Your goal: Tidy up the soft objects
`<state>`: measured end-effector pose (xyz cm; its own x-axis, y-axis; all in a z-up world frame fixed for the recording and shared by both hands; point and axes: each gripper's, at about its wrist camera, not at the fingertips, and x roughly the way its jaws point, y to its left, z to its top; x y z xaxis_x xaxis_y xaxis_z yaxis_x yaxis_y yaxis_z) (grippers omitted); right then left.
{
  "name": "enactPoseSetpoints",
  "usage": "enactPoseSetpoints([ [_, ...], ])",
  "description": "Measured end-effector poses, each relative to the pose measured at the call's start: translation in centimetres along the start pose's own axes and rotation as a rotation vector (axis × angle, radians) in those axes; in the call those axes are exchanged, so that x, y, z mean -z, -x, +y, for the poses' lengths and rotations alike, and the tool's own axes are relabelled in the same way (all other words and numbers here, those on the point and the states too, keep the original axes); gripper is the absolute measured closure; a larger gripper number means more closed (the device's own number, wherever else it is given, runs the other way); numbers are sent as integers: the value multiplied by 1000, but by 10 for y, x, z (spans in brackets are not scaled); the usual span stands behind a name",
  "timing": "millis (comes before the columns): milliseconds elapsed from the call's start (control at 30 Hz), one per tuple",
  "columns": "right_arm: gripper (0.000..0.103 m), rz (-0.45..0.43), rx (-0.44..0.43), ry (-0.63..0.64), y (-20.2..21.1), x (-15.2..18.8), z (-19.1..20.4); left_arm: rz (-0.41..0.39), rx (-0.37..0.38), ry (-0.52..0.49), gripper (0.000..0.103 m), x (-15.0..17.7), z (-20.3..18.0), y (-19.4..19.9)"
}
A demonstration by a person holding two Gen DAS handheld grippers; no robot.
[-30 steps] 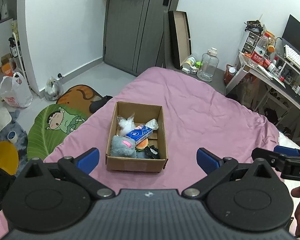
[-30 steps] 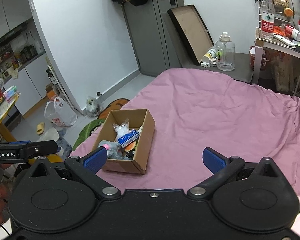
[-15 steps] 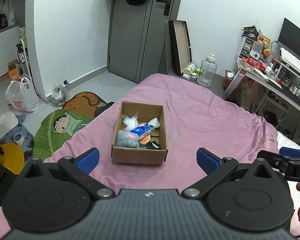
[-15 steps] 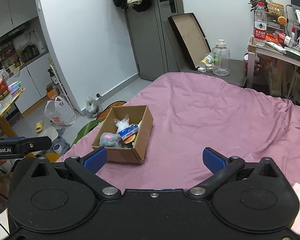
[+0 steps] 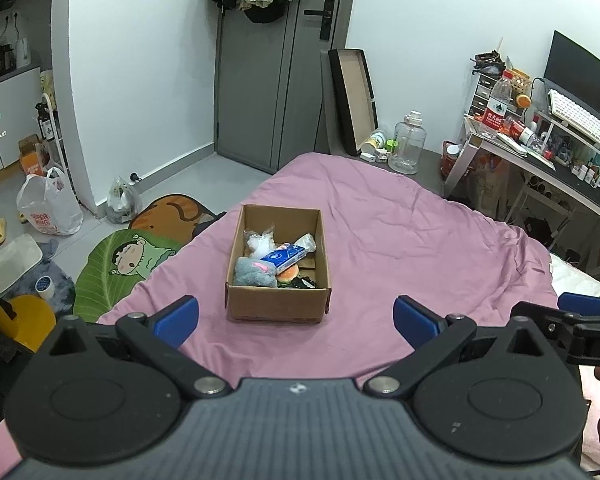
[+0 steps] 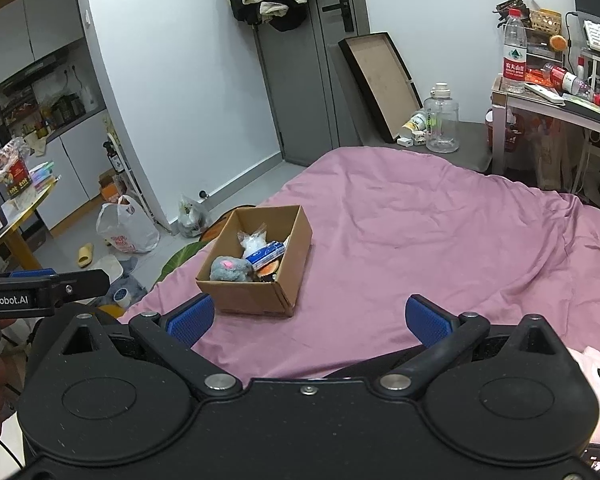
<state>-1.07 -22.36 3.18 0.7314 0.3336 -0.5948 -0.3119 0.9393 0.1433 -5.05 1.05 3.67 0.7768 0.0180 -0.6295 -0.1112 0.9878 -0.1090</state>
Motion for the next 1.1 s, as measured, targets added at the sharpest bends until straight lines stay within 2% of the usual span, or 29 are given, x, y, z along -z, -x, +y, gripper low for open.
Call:
enactPoseSetpoints([
  [1100, 0, -31, -5, 18, 19, 4, 3, -12, -5, 9, 0, 7, 0, 22],
])
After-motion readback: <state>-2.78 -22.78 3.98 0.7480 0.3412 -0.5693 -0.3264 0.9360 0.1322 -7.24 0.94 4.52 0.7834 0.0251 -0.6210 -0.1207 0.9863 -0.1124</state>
